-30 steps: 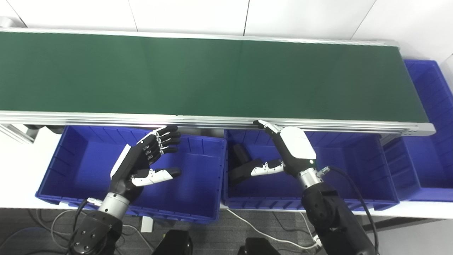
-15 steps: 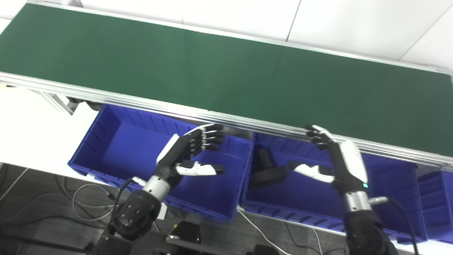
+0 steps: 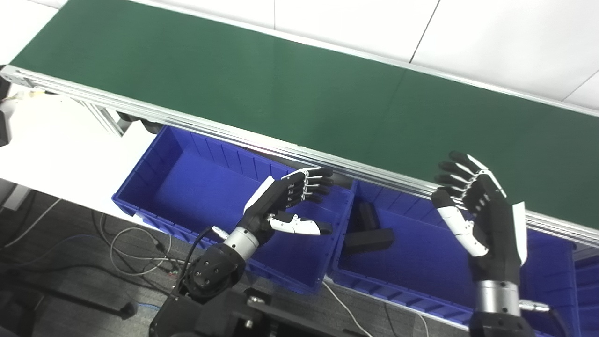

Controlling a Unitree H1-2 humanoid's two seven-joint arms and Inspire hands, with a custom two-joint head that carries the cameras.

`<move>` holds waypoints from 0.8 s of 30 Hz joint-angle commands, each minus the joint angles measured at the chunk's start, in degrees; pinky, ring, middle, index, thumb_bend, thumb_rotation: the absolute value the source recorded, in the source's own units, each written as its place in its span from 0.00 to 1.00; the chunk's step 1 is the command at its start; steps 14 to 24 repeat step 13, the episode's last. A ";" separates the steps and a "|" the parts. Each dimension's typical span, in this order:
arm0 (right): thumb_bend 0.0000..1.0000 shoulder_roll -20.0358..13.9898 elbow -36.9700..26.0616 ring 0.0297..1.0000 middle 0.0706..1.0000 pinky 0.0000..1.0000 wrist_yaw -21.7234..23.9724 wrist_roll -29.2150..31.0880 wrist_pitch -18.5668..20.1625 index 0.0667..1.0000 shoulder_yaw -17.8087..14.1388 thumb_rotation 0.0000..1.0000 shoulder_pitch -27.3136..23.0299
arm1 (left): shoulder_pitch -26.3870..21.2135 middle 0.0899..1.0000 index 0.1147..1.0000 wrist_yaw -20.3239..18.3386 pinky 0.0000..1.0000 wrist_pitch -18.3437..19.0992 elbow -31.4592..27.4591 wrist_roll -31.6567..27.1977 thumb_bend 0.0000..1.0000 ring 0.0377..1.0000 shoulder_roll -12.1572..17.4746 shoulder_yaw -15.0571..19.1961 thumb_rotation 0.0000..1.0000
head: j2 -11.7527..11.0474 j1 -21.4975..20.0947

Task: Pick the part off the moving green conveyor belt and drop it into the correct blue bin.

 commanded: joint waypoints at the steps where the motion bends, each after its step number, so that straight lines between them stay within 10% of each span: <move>1: 0.58 1.60 0.81 0.66 0.71 0.59 -0.84 0.51 -3.02 0.76 0.61 0.55 1.15 | -0.84 0.76 0.77 0.29 0.71 -3.12 -0.39 -0.13 0.86 0.74 -0.49 -0.18 0.18 | 0.02 -0.07; 13: 0.60 3.32 18.97 0.73 0.76 0.68 -4.43 -3.97 -18.99 0.79 2.83 0.60 3.66 | -1.32 0.76 0.77 -0.84 0.73 -7.21 3.44 -2.27 0.85 0.74 1.18 0.95 0.20 | -3.71 -9.87; 24: 0.60 3.32 18.97 0.73 0.76 0.68 -4.43 -3.97 -18.99 0.79 2.83 0.60 3.66 | -1.32 0.76 0.77 -0.84 0.73 -7.21 3.44 -2.27 0.85 0.74 1.18 0.95 0.20 | -3.71 -9.87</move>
